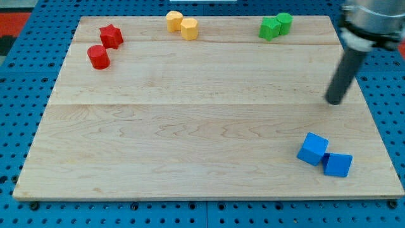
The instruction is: Move the arm to the right of the blue cube
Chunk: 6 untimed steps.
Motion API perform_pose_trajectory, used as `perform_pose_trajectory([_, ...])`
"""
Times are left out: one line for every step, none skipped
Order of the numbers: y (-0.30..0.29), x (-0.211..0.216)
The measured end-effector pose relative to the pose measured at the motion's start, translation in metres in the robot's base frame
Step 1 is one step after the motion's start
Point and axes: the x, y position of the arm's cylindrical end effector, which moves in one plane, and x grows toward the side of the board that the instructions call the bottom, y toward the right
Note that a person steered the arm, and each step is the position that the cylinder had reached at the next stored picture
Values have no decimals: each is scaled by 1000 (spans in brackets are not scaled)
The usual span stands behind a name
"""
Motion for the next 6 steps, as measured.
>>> perform_pose_trajectory([28,4])
perform_pose_trajectory([40,25])
perform_pose_trajectory([40,70])
perform_pose_trajectory([40,82])
perform_pose_trajectory([40,84])
perform_pose_trajectory([40,84])
